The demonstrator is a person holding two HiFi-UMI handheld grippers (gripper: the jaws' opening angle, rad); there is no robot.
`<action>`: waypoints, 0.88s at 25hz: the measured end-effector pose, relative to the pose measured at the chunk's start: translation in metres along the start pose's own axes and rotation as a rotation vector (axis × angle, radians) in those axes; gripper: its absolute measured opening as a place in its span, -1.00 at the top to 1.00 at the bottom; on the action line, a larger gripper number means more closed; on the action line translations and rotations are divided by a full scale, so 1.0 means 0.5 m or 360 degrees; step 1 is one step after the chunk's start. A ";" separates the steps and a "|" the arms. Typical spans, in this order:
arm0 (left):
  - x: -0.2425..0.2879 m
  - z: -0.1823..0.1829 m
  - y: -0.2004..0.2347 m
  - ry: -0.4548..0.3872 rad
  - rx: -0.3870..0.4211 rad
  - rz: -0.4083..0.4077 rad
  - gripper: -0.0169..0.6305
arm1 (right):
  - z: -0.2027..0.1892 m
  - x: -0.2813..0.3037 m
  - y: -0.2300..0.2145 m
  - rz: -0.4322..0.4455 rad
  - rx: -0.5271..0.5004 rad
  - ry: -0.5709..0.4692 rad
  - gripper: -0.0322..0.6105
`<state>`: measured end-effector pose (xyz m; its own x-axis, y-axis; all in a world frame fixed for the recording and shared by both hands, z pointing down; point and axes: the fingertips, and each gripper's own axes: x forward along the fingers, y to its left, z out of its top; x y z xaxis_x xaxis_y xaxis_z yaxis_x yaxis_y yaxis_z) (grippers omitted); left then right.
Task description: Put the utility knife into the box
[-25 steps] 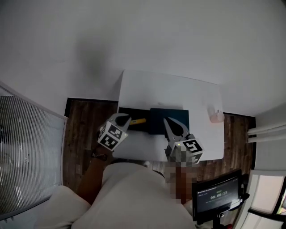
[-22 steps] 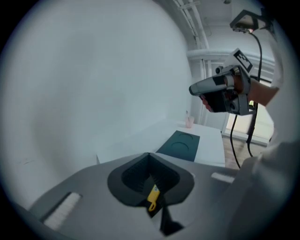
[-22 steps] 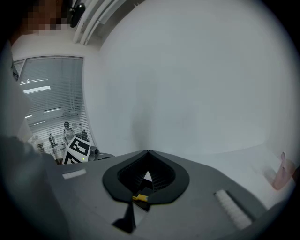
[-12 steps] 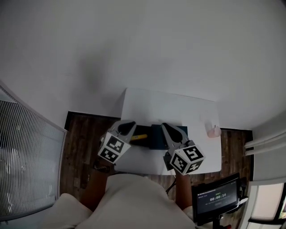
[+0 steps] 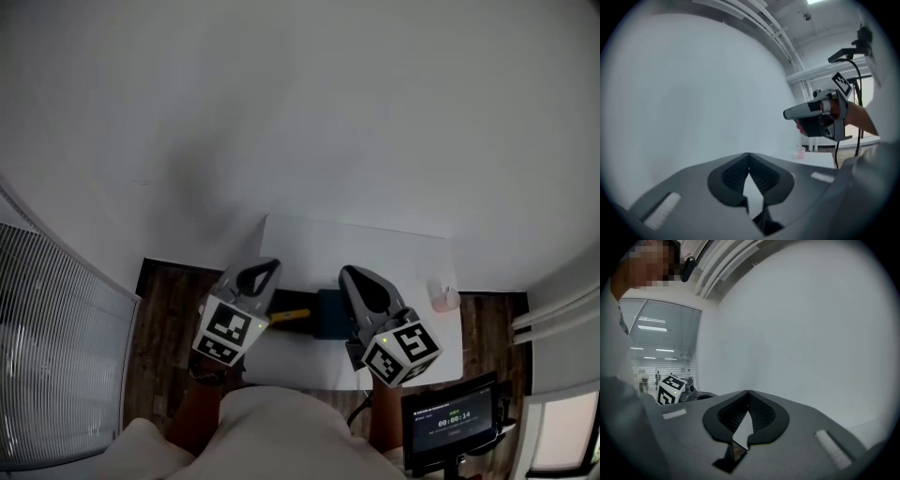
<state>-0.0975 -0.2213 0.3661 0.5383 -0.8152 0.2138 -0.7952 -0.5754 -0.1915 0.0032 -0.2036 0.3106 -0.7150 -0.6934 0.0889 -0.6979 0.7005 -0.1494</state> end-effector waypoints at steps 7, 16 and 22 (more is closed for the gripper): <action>-0.016 0.084 0.006 -0.0123 0.0065 0.0056 0.95 | 0.053 0.002 0.013 0.0030 -0.0084 -0.0063 0.89; -0.020 0.116 0.011 -0.0204 0.0128 0.0092 0.95 | 0.074 -0.009 -0.008 -0.0045 -0.0143 -0.0080 0.90; -0.022 0.123 0.014 -0.0233 0.0118 0.0095 0.95 | 0.081 -0.011 -0.012 -0.0059 -0.0144 -0.0097 0.90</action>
<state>-0.0917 -0.2204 0.3038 0.5299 -0.8460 0.0592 -0.8071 -0.5246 -0.2709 0.0129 -0.2106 0.2709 -0.6867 -0.7262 0.0320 -0.7267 0.6846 -0.0575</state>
